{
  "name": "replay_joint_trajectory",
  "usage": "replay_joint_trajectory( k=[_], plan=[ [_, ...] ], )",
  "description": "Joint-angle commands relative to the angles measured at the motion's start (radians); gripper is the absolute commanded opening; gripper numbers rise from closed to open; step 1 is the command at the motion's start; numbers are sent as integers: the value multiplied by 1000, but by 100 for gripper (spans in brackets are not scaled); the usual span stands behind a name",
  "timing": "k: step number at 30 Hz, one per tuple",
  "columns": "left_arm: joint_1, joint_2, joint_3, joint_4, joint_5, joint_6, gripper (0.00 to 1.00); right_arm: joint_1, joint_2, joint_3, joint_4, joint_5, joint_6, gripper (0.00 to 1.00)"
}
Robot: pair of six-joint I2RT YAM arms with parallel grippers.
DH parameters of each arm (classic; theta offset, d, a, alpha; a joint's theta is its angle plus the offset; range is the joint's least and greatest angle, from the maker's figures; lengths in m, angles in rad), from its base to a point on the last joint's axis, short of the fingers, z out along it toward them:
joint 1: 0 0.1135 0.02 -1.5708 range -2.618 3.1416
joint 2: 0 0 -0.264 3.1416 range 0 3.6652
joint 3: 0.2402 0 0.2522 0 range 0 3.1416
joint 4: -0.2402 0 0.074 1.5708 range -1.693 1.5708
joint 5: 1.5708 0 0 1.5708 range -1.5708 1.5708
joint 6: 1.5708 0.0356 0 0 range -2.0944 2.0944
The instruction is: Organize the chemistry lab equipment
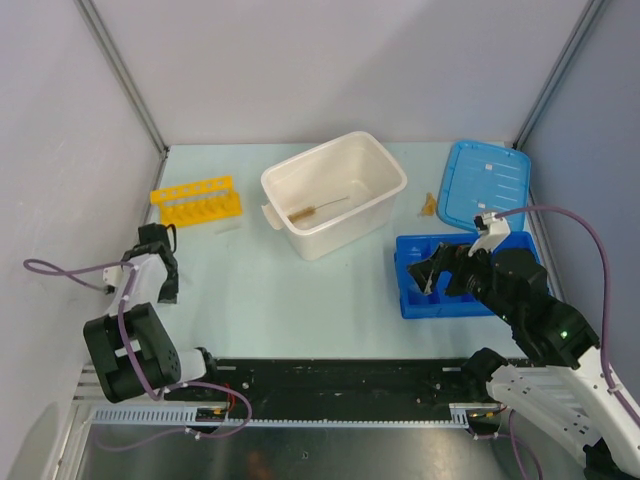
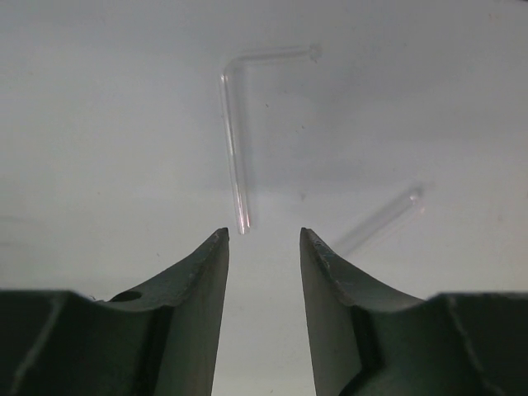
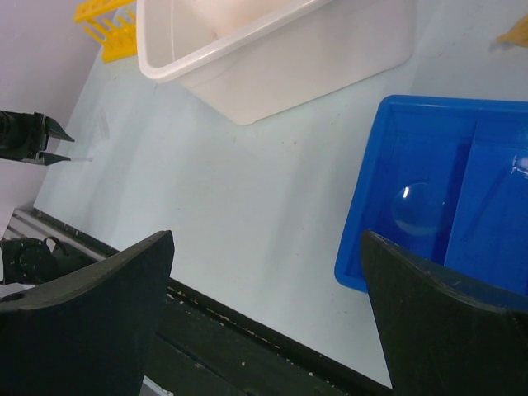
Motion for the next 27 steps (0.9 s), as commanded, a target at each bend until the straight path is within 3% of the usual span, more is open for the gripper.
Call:
replay_joint_trajectory(
  k=[1, 27],
  plan=[
    [45, 12, -8, 3, -64, -43, 44, 8, 10, 0, 30, -28, 31, 100],
    [56, 121, 1, 2, -50, -46, 43, 34, -9, 0, 33, -21, 40, 99]
  ],
)
